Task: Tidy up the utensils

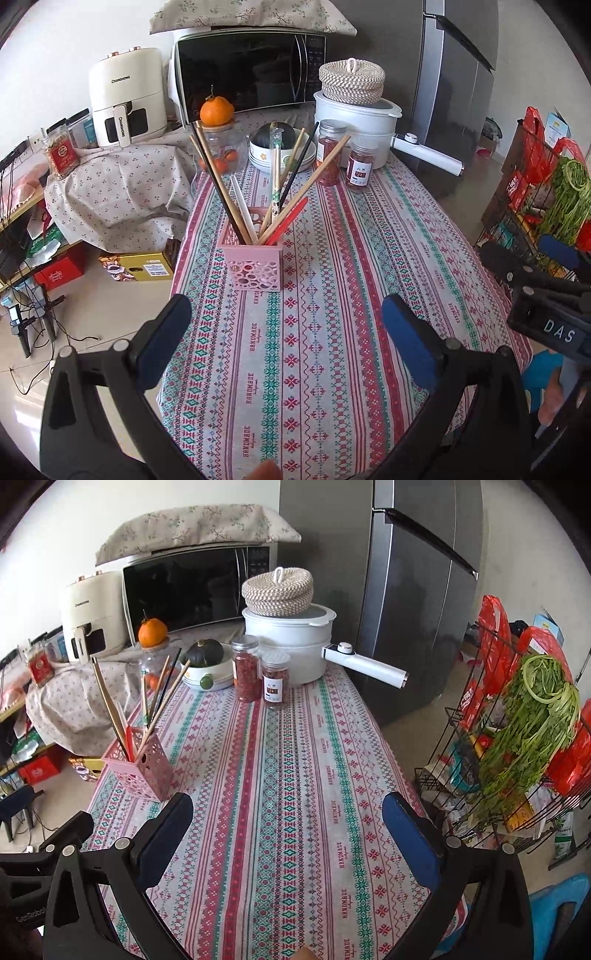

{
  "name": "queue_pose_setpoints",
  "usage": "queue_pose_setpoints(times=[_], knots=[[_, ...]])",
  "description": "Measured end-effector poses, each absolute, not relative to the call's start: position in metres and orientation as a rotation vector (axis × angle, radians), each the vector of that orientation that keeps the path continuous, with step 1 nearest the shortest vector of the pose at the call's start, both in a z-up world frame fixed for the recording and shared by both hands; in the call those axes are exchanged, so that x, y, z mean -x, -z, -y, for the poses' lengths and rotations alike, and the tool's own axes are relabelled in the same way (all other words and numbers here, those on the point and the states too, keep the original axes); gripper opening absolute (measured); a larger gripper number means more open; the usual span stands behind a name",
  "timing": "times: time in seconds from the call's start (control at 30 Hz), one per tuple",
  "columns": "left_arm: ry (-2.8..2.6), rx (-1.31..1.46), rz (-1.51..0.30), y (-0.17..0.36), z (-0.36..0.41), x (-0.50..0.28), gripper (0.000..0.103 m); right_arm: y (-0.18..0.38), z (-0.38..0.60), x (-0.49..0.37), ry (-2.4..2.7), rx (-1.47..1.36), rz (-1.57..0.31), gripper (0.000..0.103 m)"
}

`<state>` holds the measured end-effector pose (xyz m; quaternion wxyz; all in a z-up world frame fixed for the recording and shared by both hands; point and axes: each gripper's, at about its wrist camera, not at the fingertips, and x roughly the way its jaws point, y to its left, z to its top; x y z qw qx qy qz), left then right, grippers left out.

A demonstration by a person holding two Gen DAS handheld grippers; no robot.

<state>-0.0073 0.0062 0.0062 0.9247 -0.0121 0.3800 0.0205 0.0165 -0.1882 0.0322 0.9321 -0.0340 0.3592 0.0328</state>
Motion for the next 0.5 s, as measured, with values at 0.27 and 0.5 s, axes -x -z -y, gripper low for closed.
queue_pose_setpoints(times=[0.27, 0.5], knots=[[-0.037, 0.029, -0.779, -0.0067, -0.0055, 0.0077, 0.102, -0.0299, 0.1867, -0.0182, -0.069, 0.067, -0.739, 0.103], [-0.033, 0.031, -0.779, -0.0072, -0.0043, 0.0083, 0.102, -0.0282, 0.1859, -0.0196, -0.07, 0.062, -0.749, 0.103]])
